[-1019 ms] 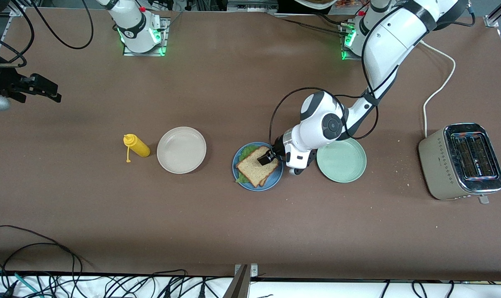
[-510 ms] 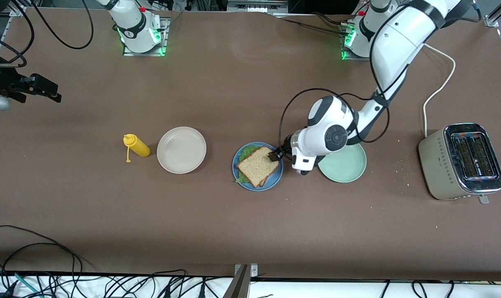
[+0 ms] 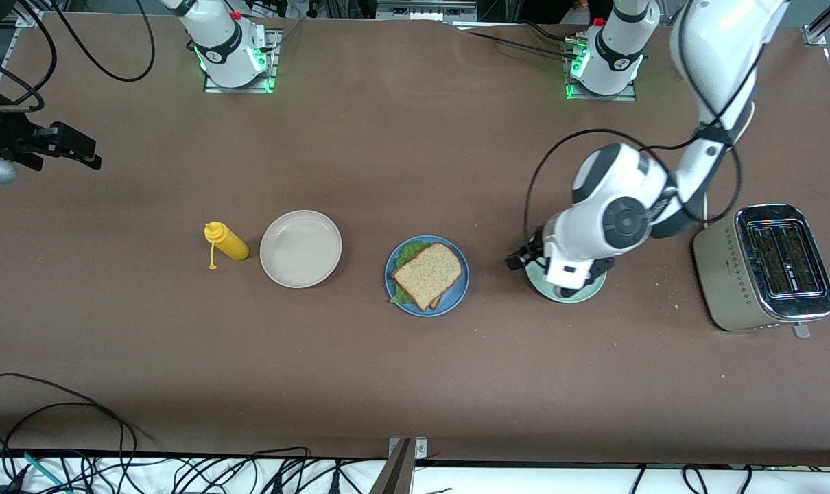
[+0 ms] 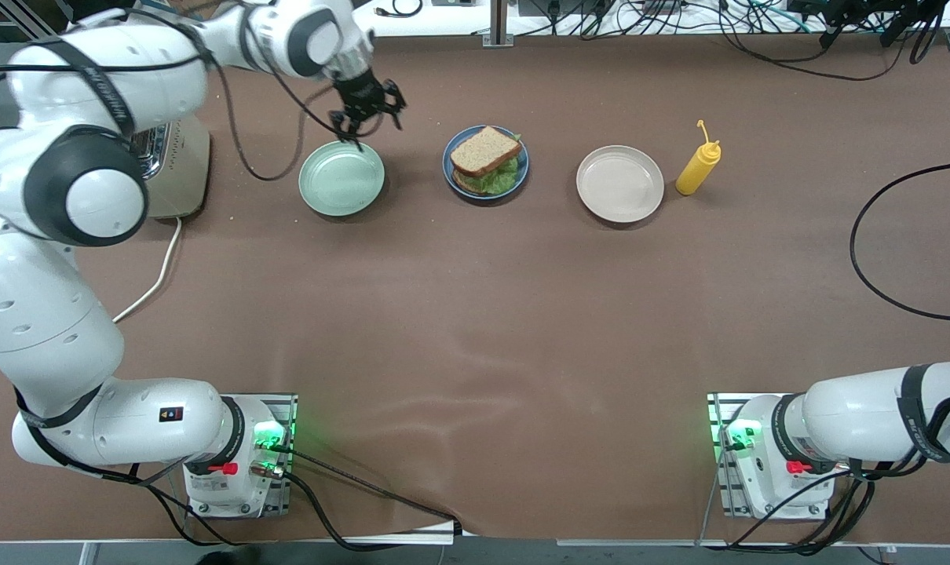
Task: Make sandwich in blue plate with both arms
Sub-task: 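Open the left gripper to release the top bread slice, then withdraw the left gripper back beside the toaster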
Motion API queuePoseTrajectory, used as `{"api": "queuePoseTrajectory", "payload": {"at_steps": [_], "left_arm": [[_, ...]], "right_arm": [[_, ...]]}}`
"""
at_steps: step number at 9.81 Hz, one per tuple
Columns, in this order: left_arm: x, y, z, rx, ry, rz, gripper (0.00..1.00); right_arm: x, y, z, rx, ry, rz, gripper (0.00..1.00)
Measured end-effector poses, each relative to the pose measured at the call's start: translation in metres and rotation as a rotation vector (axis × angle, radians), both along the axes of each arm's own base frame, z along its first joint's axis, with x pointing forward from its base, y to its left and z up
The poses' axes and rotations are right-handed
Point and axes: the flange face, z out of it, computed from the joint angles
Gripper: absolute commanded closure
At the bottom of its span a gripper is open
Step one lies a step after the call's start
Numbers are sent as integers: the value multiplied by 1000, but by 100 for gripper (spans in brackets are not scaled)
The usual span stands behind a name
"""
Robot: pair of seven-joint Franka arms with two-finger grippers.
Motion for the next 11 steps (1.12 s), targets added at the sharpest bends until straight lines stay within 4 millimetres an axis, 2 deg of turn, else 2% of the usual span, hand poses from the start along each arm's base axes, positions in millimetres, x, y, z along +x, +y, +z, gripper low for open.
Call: {"api": "queuePoseTrajectory", "payload": {"at_steps": [3,6,7,9,11], "left_arm": [[15,92,59,4,-53,-120,0],[16,163,125,35,-108,-253,0],[17,182,143,63,-116,-317,0],[23,203,175,83,-154,-382,0],[26,218,194,87,-173,-376,0]], "right_arm": [[0,0,0,0,0,0,0],[0,0,0,0,0,0,0],[0,0,0,0,1,0,0],[0,0,-1,0,1,0,0],[1,0,-1,0,1,0,0]]}}
